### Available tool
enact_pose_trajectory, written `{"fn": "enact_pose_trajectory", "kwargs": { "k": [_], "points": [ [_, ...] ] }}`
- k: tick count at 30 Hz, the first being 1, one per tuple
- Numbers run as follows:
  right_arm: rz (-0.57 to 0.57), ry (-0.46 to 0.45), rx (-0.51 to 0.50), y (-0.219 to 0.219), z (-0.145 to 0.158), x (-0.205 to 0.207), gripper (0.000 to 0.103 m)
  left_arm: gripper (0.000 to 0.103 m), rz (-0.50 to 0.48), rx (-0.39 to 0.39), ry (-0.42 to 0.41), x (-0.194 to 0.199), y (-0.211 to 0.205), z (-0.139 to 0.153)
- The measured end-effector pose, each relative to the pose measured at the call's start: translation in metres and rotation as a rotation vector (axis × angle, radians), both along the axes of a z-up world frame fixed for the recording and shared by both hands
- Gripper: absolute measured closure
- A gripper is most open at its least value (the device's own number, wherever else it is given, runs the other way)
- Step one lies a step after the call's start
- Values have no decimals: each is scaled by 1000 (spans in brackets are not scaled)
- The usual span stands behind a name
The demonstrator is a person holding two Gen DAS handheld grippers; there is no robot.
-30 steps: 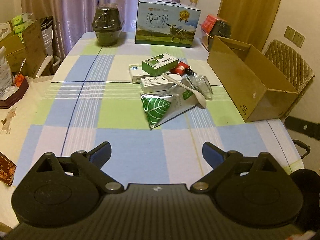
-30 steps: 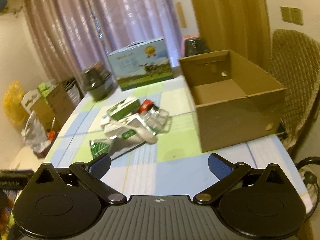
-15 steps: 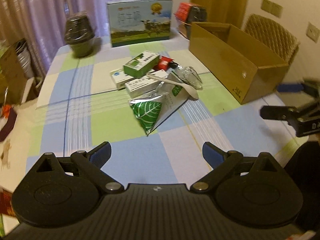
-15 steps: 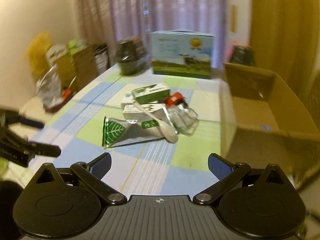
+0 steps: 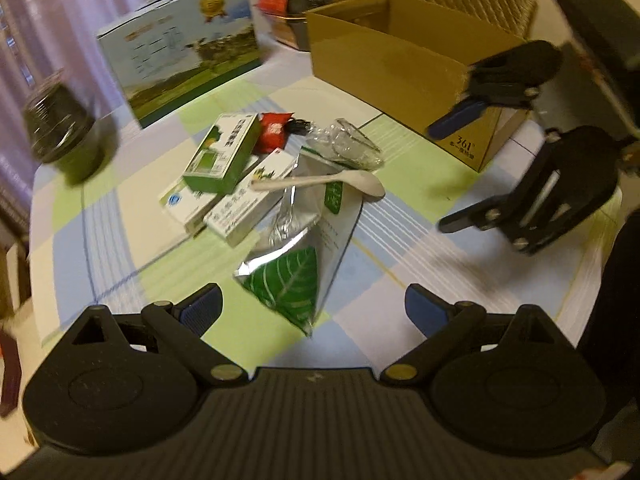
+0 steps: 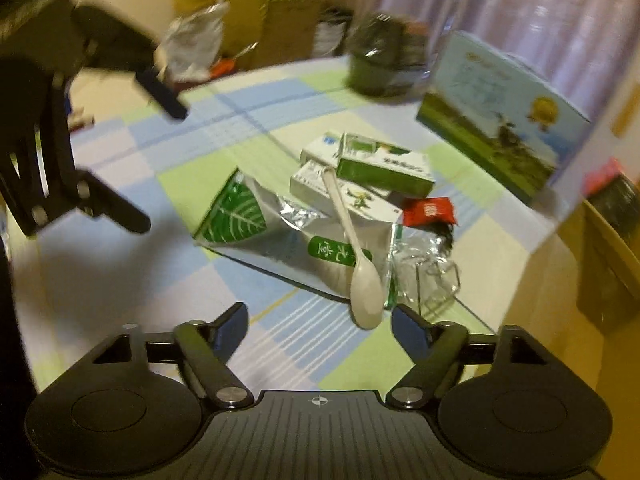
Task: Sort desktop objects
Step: 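Grasp the silver foil tea bag with the left tool while the right tool grasps the white spoon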
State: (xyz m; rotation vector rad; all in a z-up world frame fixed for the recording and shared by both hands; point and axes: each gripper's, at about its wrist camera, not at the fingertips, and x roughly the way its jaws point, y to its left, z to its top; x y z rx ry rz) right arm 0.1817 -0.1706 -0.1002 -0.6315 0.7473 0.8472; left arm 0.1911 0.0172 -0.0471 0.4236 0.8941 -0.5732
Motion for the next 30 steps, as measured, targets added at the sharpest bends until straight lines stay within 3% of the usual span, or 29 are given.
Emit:
{"fn": "enact_pose_trajectory", "kwargs": {
  "k": [9, 19, 25, 26, 30],
  "points": [
    [158, -37, -159, 24, -32, 48, 49, 7, -97, 41, 38, 53, -4, -26],
    [255, 0, -264, 42, -55, 78, 59, 7, -176, 55, 87, 85, -10, -50],
    [192, 69, -246, 41, -50, 87, 87, 7, -210, 42, 122, 101, -20, -55],
    [181, 76, -246, 39, -49, 86, 101, 7, -212, 39, 129, 103, -21, -56],
    [134, 91, -268, 28, -45, 78, 102, 7, -224, 30, 163, 114, -28, -61]
  ]
}}
